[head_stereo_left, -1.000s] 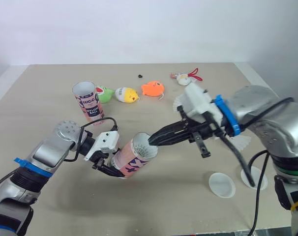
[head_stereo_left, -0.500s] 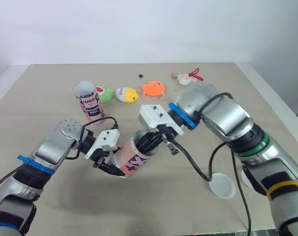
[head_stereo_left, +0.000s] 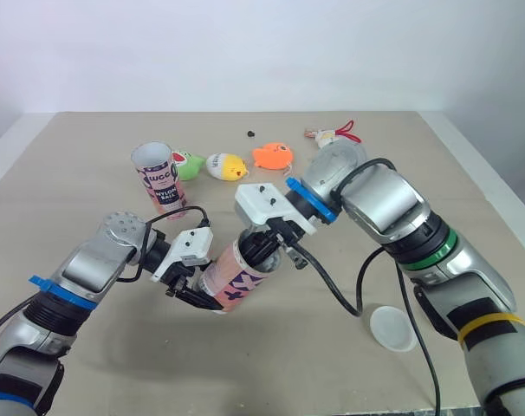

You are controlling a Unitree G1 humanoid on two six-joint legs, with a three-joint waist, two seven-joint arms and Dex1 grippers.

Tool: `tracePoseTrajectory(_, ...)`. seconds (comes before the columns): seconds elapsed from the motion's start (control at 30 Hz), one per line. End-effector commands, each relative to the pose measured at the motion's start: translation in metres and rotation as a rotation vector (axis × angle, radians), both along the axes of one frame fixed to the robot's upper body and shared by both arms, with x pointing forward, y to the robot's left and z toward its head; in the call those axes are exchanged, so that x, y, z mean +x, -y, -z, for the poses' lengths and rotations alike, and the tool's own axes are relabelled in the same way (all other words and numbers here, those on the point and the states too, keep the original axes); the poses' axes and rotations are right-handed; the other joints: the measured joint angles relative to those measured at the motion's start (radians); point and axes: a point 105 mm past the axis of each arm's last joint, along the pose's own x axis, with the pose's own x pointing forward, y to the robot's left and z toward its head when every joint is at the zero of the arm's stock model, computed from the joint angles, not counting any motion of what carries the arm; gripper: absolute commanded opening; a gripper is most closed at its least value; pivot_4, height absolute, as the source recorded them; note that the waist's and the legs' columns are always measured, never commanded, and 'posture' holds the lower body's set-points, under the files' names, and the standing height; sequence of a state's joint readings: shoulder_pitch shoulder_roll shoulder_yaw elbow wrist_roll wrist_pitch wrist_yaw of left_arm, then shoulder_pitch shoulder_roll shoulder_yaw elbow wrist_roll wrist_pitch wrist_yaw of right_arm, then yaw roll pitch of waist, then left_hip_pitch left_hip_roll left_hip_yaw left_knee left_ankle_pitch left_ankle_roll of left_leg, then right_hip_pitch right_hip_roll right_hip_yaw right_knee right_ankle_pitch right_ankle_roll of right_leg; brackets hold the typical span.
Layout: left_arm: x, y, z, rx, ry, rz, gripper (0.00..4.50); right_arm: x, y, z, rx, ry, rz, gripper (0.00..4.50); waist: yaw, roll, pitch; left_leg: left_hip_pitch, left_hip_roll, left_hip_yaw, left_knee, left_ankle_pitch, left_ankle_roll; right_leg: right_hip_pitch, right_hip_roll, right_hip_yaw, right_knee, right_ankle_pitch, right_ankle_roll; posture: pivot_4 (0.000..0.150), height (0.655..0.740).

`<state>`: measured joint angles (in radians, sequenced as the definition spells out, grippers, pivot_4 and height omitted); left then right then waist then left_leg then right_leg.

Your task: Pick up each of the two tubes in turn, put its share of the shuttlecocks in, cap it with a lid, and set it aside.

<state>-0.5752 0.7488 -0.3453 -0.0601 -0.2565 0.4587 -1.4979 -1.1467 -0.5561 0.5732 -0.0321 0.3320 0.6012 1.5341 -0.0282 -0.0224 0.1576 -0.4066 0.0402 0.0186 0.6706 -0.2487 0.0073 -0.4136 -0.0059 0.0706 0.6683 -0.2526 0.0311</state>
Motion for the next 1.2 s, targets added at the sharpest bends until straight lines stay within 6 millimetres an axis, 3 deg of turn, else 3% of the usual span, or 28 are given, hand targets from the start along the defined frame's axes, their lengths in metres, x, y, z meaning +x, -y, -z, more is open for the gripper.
tracePoseTrajectory(0.03,-0.002,0.004,0.006,-0.037,0.011,-0.007,2.78,0.003,0.016,-0.029,0.067,0.039,0.029,0.03,0.007,0.0,0.0,0.0,0.0,0.0,0.0,0.0,0.0,0.0,-0.001,0.0,0.0,0.0,0.0,0.15,0.74)
tracePoseTrajectory(0.27,0.003,0.004,0.013,-0.128,0.074,-0.039,2.78,0.001,0.044,-0.054,0.154,0.034,0.123,0.03,0.01,0.0,0.0,-0.001,-0.004,0.0,0.0,0.0,0.0,0.001,-0.008,0.0,0.0,-0.001,0.003,0.15,0.74)
tracePoseTrajectory(0.47,0.005,0.014,0.02,-0.209,0.103,-0.048,2.78,-0.001,0.063,-0.061,0.254,0.008,0.236,0.03,0.014,0.0,0.0,0.0,-0.012,-0.001,0.001,0.001,0.001,0.005,-0.018,-0.002,-0.002,0.0,0.011,0.15,0.74)
tracePoseTrajectory(0.57,0.008,0.021,0.02,-0.26,0.134,-0.053,2.78,-0.003,0.072,-0.068,0.35,0.0,0.315,0.03,0.015,0.0,0.0,-0.001,-0.015,0.0,0.002,0.001,0.001,0.006,-0.022,-0.001,-0.004,0.002,0.015,0.15,0.74)
tracePoseTrajectory(0.67,0.011,0.034,0.022,-0.345,0.169,-0.073,2.78,0.003,0.09,-0.081,0.53,0.032,0.511,0.03,0.016,0.0,0.0,-0.001,-0.017,0.001,0.002,0.001,0.001,0.006,-0.025,-0.001,-0.005,0.003,0.017,0.15,0.74)
tracePoseTrajectory(0.9,0.009,0.049,0.028,-0.451,0.157,-0.1,2.78,-0.008,0.126,-0.053,0.542,0.062,0.767,0.03,0.011,0.0,0.0,-0.003,-0.017,-0.001,0.0,0.001,0.002,0.005,-0.024,-0.001,-0.005,0.002,0.017,0.15,0.74)
tracePoseTrajectory(1.0,0.002,0.05,0.04,-0.449,0.103,-0.099,2.78,-0.015,0.153,-0.019,0.379,0.091,0.9,0.03,0.011,-0.001,0.0,-0.002,-0.017,-0.002,0.0,0.001,0.002,0.005,-0.022,0.0,-0.006,0.001,0.017,0.15,0.74)
tracePoseTrajectory(1.1,-0.002,0.052,0.045,-0.472,0.087,-0.124,2.78,-0.02,0.172,-0.004,0.294,0.088,0.983,0.96,0.007,-0.001,0.0,-0.002,-0.017,-0.003,0.0,0.0,0.002,0.007,-0.022,0.0,-0.006,-0.001,0.018,0.15,0.74)
tracePoseTrajectory(1.2,-0.006,0.052,0.047,-0.49,0.093,-0.139,2.78,-0.028,0.178,-0.002,0.273,0.085,0.996,2.63,0.005,0.0,0.0,0.0,-0.017,0.0,0.0,0.0,0.002,0.007,-0.021,0.003,-0.006,-0.001,0.02,0.15,0.74)
